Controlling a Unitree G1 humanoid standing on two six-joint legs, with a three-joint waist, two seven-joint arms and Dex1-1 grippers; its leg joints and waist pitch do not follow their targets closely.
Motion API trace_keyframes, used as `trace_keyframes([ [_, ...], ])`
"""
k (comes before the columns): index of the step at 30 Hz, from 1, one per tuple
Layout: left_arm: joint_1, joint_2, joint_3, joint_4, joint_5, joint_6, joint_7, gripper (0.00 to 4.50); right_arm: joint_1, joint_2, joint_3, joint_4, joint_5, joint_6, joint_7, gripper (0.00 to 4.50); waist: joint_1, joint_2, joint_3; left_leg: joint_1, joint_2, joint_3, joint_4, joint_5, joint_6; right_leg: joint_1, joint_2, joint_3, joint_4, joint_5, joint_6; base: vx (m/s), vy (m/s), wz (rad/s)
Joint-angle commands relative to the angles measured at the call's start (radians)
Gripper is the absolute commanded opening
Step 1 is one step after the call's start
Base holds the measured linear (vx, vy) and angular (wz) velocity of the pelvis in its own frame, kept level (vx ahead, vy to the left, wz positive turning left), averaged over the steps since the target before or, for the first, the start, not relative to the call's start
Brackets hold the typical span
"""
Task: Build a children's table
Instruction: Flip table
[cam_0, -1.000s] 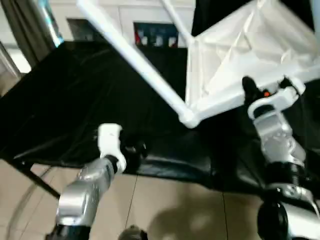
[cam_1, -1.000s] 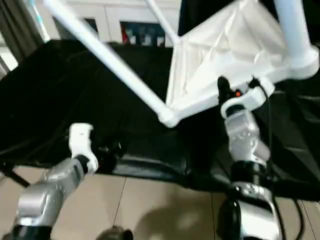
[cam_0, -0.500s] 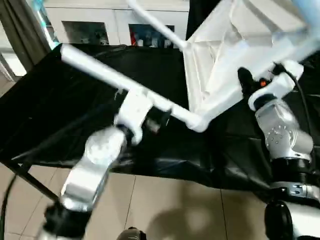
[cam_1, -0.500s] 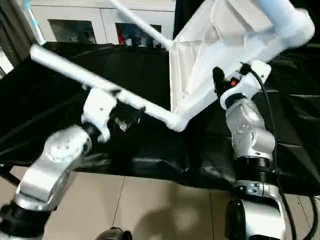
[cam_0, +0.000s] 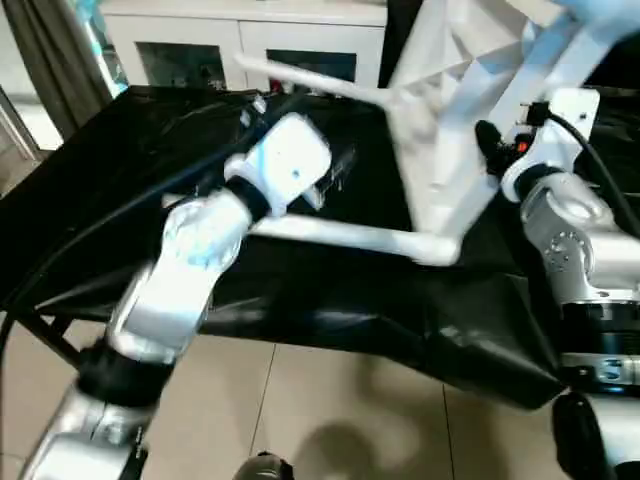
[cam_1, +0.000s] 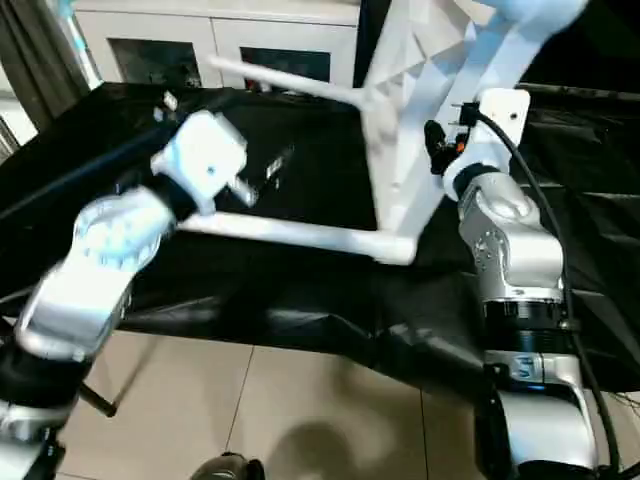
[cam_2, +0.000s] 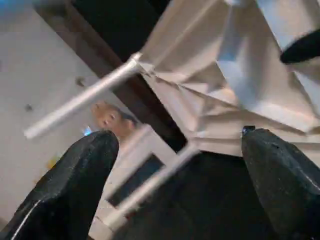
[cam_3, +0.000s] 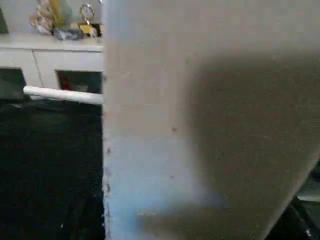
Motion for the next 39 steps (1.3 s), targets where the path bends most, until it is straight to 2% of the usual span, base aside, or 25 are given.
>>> trace_keyframes([
  [1, -0.024, 0.025, -0.024, -0.005, 0.024, -0.006, -0.046, 4.5, -0.027, -0.031, 0.001, -0.045, -0.055, 0.02, -0.045, 1.96, -0.012, -0.019, -0.075, 0.053, 0.04, -0.023, -0.066, -0.174, -0.069, 0.022, -0.038, 0.022, -0.062, -0.043, -0.127, 0.0, 0.0, 0.0],
  [4, -0.045, 0.029, -0.024, 0.007, 0.049, -0.041, -0.043, 4.5, -0.032, -0.022, 0.017, -0.056, -0.068, 0.031, -0.046, 1.95, -0.011, -0.023, -0.076, 0.052, 0.04, -0.021, -0.065, -0.159, -0.061, 0.022, -0.04, 0.023, -0.061, -0.042, -0.131, 0.0, 0.0, 0.0],
  [6, -0.064, 0.047, -0.031, 0.029, 0.097, -0.084, -0.025, 4.5, -0.031, -0.01, 0.023, -0.056, -0.068, 0.034, -0.042, 1.95, -0.013, -0.02, -0.076, 0.051, 0.04, -0.022, -0.064, -0.155, -0.056, 0.021, -0.038, 0.023, -0.061, -0.036, -0.131, 0.0, 0.0, 0.0],
  [7, -0.096, 0.061, -0.032, 0.05, 0.131, -0.108, -0.009, 4.5, -0.029, -0.007, 0.036, -0.048, -0.074, 0.035, -0.025, 1.95, -0.015, -0.029, -0.075, 0.051, 0.04, -0.021, -0.064, -0.153, -0.054, 0.022, -0.038, 0.023, -0.061, -0.032, -0.132, 0.0, 0.0, 0.0],
  [8, -0.098, 0.062, -0.032, 0.051, 0.133, -0.11, -0.008, 4.5, -0.028, -0.007, 0.037, -0.047, -0.073, 0.034, -0.022, 1.95, -0.014, -0.03, -0.075, 0.051, 0.039, -0.021, -0.063, -0.149, -0.052, 0.023, -0.037, 0.023, -0.059, -0.031, -0.132, 0.0, 0.0, 0.0],
  [9, -0.121, 0.073, -0.034, 0.063, 0.159, -0.128, 0.006, 4.5, -0.026, -0.006, 0.046, -0.038, -0.065, 0.023, 0.01, 1.95, -0.015, -0.026, -0.075, 0.05, 0.04, -0.023, -0.064, -0.148, -0.05, 0.023, -0.039, 0.023, -0.058, -0.028, -0.132, 0.0, 0.0, 0.0],
  [10, -0.136, 0.082, -0.036, 0.068, 0.173, -0.127, 0.008, 4.5, -0.022, -0.008, 0.06, -0.034, -0.071, 0.022, 0.025, 1.95, -0.016, -0.03, -0.076, 0.051, 0.04, -0.022, -0.063, -0.144, -0.051, 0.024, -0.039, 0.022, -0.056, -0.022, -0.134, 0.0, 0.0, 0.0],
  [11, -0.143, 0.086, -0.037, 0.07, 0.183, -0.124, 0.01, 4.5, -0.019, -0.009, 0.067, -0.032, -0.074, 0.022, 0.03, 2.51, -0.018, -0.029, -0.075, 0.05, 0.04, -0.023, -0.063, -0.134, -0.05, 0.023, -0.038, 0.022, -0.054, -0.006, -0.14, 0.0, 0.0, 0.0],
  [13, -0.176, 0.097, -0.035, 0.092, 0.208, -0.151, 0.029, 4.5, -0.012, -0.007, 0.083, -0.022, -0.088, 0.021, 0.035, 2.64, -0.021, -0.039, -0.075, 0.048, 0.039, -0.02, -0.062, -0.124, -0.043, 0.025, -0.039, 0.022, -0.053, 0.006, -0.152, 0.0, 0.0, 0.0],
  [16, -0.21, 0.097, -0.024, 0.12, 0.229, -0.195, 0.055, 4.5, -0.005, 0.0, 0.095, -0.012, -0.104, 0.026, 0.035, 2.74, -0.026, -0.035, -0.074, 0.05, 0.04, -0.021, -0.063, -0.137, -0.046, 0.024, -0.039, 0.022, -0.054, -0.002, -0.162, 0.0, 0.0, 0.0],
  [17, -0.22, 0.094, -0.018, 0.131, 0.237, -0.203, 0.063, 4.5, -0.005, 0.002, 0.098, -0.006, -0.113, 0.028, 0.031, 3.02, -0.028, -0.036, -0.073, 0.05, 0.04, -0.022, -0.063, -0.142, -0.05, 0.025, -0.039, 0.021, -0.054, -0.003, -0.163, 0.0, 0.0, 0.0],
  [25, -0.276, 0.109, -0.017, 0.24, 0.313, -0.246, 0.131, 4.5, 0.019, 0.017, 0.097, 0.025, -0.129, 0.01, 0.03, 3.02, -0.03, -0.036, -0.072, 0.051, 0.04, -0.022, -0.064, -0.182, -0.061, 0.022, -0.041, 0.024, -0.057, -0.045, -0.165, 0.0, 0.0, 0.0],
  [27, -0.309, 0.119, -0.023, 0.324, 0.362, -0.267, 0.187, 4.5, 0.026, 0.025, 0.094, 0.043, -0.132, -0.001, 0.033, 3.02, -0.03, -0.034, -0.071, 0.053, 0.04, -0.022, -0.064, -0.197, -0.065, 0.019, -0.041, 0.024, -0.06, -0.061, -0.163, 0.0, 0.0, 0.0],
  [32, -0.352, 0.123, -0.031, 0.445, 0.397, -0.3, 0.222, 4.5, 0.029, 0.036, 0.091, 0.073, -0.139, -0.015, 0.036, 3.02, -0.029, -0.033, -0.071, 0.053, 0.04, -0.024, -0.065, -0.212, -0.071, 0.017, -0.042, 0.024, -0.06, -0.075, -0.166, 0.0, 0.0, 0.0],
  [38, -0.41, 0.117, -0.054, 0.602, 0.442, -0.324, 0.279, 4.5, 0.033, 0.042, 0.093, 0.112, -0.15, -0.032, 0.042, 3.02, -0.028, -0.034, -0.074, 0.052, 0.038, -0.023, -0.063, -0.209, -0.067, 0.019, -0.043, 0.024, -0.059, -0.053, -0.175, 0.0, 0.0, 0.0],
  [39, -0.426, 0.112, -0.059, 0.641, 0.447, -0.335, 0.291, 4.5, 0.034, 0.045, 0.091, 0.122, -0.152, -0.039, 0.044, 3.02, -0.026, -0.032, -0.074, 0.05, 0.038, -0.025, -0.063, -0.202, -0.064, 0.02, -0.044, 0.023, -0.057, -0.039, -0.178, 0.0, 0.0, 0.0],
])
